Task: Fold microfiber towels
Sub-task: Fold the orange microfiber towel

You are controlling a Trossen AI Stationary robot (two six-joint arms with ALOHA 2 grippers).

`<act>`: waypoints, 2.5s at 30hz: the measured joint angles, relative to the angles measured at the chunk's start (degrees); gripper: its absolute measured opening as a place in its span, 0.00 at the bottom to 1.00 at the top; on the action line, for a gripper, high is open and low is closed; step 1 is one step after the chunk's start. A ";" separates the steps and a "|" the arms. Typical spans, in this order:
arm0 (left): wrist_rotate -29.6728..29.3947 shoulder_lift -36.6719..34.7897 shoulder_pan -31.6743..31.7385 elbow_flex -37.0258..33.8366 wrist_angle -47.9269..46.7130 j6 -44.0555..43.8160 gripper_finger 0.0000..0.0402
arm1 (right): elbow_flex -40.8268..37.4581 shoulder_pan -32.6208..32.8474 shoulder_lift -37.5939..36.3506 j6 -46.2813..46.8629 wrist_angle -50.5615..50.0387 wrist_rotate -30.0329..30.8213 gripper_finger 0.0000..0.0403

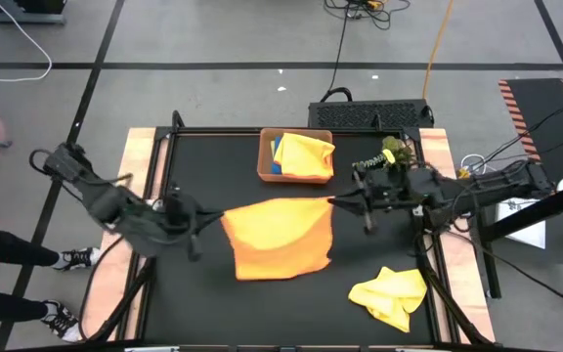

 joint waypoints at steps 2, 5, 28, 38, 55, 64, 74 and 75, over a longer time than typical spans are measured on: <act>1.79 -0.02 2.15 -3.19 1.10 -0.56 0.01 | 0.00 -0.81 1.53 0.02 0.04 0.02 0.00; 4.09 -0.02 5.07 -6.82 1.15 -1.76 0.01 | 0.00 -1.87 3.43 -0.18 0.01 -0.01 0.00; 21.74 -0.02 13.55 -15.84 21.60 6.86 0.01 | -0.09 -3.48 6.79 0.02 0.20 -3.79 0.00; 27.39 -0.02 1.23 -15.84 38.55 7.19 0.01 | -0.78 5.64 6.98 9.46 13.46 -20.90 0.00; 0.12 5.27 -15.06 1.25 29.48 11.12 0.00 | -1.90 19.10 5.02 -0.74 23.29 -6.38 0.00; 1.94 4.59 -1.83 -0.52 -5.08 -12.56 0.00 | -1.90 6.93 4.40 -2.08 0.88 4.96 0.00; 9.42 4.55 15.44 -13.44 -8.01 -6.54 0.01 | -8.37 -6.28 4.38 -4.58 -7.22 9.38 0.00; 10.65 4.56 16.92 -15.09 -6.03 -5.01 0.01 | -9.55 -7.46 4.38 -4.55 -6.80 9.34 0.00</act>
